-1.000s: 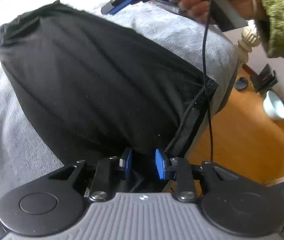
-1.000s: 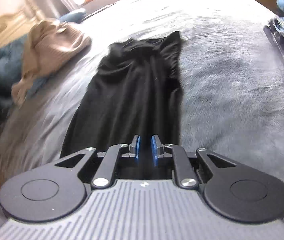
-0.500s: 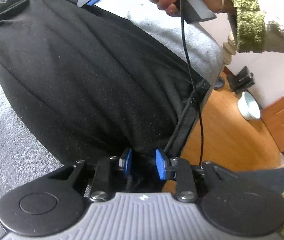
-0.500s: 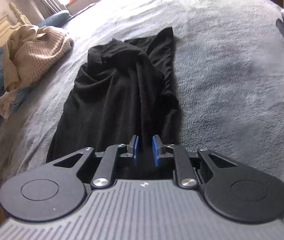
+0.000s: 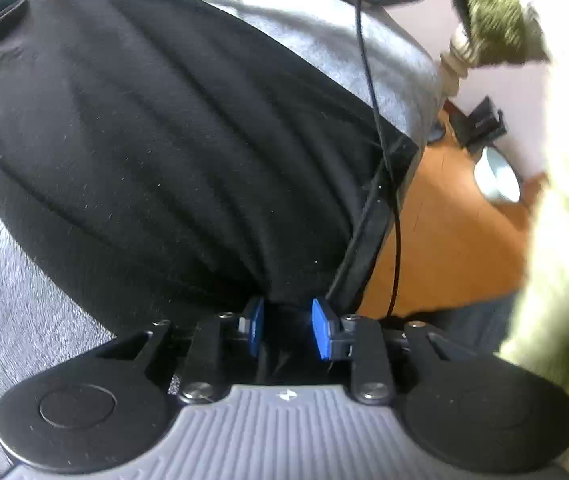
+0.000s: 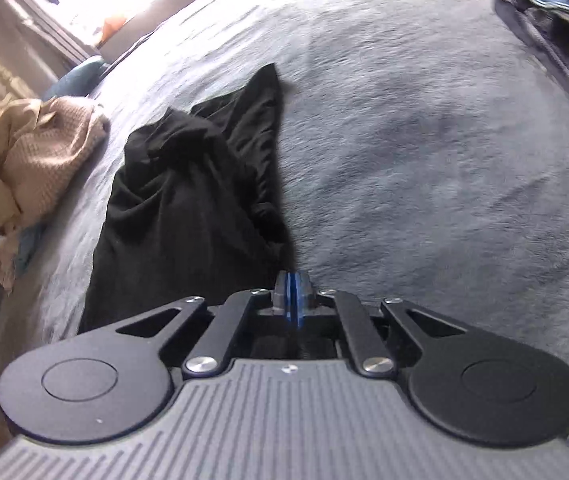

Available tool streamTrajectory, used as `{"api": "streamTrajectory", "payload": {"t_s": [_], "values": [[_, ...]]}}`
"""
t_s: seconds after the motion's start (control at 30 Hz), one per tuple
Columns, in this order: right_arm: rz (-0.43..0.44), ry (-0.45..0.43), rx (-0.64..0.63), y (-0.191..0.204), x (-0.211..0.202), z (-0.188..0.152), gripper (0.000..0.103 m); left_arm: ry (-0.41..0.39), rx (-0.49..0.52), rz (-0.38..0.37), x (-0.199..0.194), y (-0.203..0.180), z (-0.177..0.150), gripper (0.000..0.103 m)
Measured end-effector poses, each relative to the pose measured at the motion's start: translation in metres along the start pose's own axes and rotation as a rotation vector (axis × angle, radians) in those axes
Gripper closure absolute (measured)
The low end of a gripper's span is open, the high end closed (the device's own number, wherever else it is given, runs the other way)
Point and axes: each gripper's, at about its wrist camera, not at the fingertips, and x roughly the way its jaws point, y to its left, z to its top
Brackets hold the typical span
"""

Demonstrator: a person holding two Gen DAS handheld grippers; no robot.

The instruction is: Fold clothes

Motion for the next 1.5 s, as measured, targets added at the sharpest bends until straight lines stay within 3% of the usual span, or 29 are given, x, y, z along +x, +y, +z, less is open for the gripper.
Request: {"api": "streamTrajectory", "payload": {"t_s": [0.1, 0.2, 0.23, 0.33, 0.43, 0.57, 0.7, 0.8, 0.9, 1.03, 1.07, 1.1, 1.13, 1.27, 1.4, 1.5], "values": [[0.086, 0.000, -0.073, 0.007, -0.025, 0.004, 0.099, 0.017, 0.004, 0.002, 0.002, -0.001, 0.004, 0.075], [0.179, 0.115, -0.246, 0.024, -0.029, -0.006, 0.099, 0.029, 0.002, 0.002, 0.006, 0.000, 0.009, 0.075], [0.172, 0.165, -0.311, 0.027, -0.025, -0.012, 0.100, 0.032, 0.002, 0.002, 0.007, 0.000, 0.010, 0.075], [-0.009, 0.254, -0.384, 0.014, -0.006, -0.018, 0.099, 0.038, -0.006, 0.000, 0.008, 0.000, 0.012, 0.075], [0.039, 0.132, -0.307, 0.011, -0.016, 0.011, 0.098, 0.034, -0.008, 0.000, 0.011, 0.000, 0.012, 0.074], [0.088, -0.018, -0.384, 0.047, -0.001, 0.044, 0.097, 0.031, -0.007, -0.003, 0.014, -0.001, 0.014, 0.074], [0.085, -0.119, -0.588, 0.096, 0.041, 0.061, 0.084, 0.026, -0.016, -0.006, 0.017, -0.001, 0.015, 0.074], [0.057, -0.180, -0.818, 0.131, 0.070, 0.056, 0.074, 0.023, -0.024, -0.009, 0.019, -0.001, 0.016, 0.073], [-0.019, -0.202, -1.063, 0.160, 0.103, 0.043, 0.072, 0.018, -0.031, -0.012, 0.021, -0.001, 0.017, 0.073], [-0.093, -0.160, -1.214, 0.171, 0.135, 0.031, 0.075, 0.009, -0.040, -0.020, 0.023, 0.000, 0.018, 0.073], [-0.108, -0.164, -1.209, 0.170, 0.137, 0.032, 0.077, 0.006, -0.043, -0.022, 0.023, 0.000, 0.018, 0.073], [-0.108, -0.175, -1.145, 0.167, 0.134, 0.039, 0.092, 0.004, -0.047, -0.024, 0.024, 0.001, 0.018, 0.073], [-0.103, -0.187, -1.064, 0.163, 0.130, 0.049, 0.097, 0.001, -0.050, -0.026, 0.024, 0.001, 0.018, 0.073], [0.038, -0.161, -0.469, 0.111, 0.114, 0.109, 0.097, -0.002, -0.054, -0.035, 0.027, 0.001, 0.020, 0.073], [0.229, -0.100, -0.036, 0.050, 0.122, 0.136, 0.094, -0.001, -0.052, -0.041, 0.030, 0.001, 0.023, 0.073], [0.301, -0.085, 0.066, 0.032, 0.127, 0.142, 0.088, 0.001, -0.051, -0.046, 0.032, 0.002, 0.025, 0.073]]}}
